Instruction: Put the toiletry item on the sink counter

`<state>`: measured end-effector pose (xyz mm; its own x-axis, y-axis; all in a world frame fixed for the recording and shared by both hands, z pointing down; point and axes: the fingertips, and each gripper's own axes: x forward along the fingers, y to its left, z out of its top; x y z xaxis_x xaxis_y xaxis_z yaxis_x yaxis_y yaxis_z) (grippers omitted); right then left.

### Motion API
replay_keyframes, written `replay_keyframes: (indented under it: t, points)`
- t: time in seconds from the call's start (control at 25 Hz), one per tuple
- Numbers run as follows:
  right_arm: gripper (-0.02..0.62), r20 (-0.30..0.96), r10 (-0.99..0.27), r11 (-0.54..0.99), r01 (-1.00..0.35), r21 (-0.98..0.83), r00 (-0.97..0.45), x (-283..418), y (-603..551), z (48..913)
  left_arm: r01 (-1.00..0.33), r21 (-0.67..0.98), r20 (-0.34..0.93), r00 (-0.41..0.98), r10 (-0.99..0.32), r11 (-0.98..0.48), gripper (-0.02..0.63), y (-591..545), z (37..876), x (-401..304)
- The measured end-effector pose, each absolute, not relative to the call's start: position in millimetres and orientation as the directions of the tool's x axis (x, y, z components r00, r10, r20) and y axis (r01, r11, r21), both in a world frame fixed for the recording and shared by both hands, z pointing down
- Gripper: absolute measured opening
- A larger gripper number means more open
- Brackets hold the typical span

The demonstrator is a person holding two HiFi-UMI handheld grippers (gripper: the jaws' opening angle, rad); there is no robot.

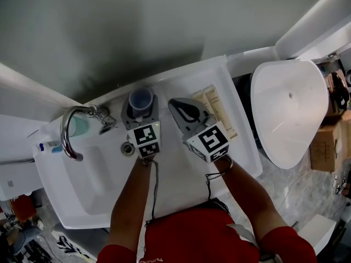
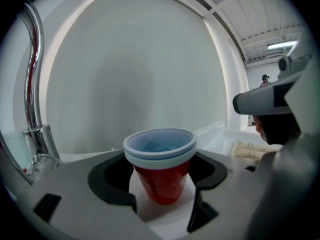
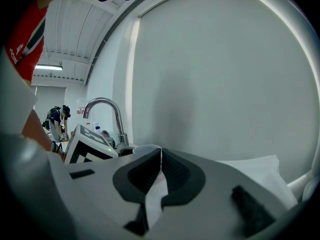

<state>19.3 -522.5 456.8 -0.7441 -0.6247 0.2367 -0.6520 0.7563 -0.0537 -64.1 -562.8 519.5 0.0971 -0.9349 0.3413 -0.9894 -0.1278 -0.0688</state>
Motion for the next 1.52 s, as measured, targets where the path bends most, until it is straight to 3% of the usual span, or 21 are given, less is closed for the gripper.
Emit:
replay_keyframes:
  t: [1.0,1.52]
  points:
    - [0.031,0.241,-0.63,0.746,-0.661,-0.075,-0.738,19.8,-510.8,458.7,-0.99,-0.034,0.262,0.127,-0.957,-0.14,0.36,-529.0,498.1,-70.7]
    - [0.031,0.149,-0.608,0.772,-0.624,-0.121,-0.78,16.2,-462.9,419.1,-0.973,-0.004,0.184,0.228,-0.956,-0.232,0.35,-459.7,439.7,-56.4]
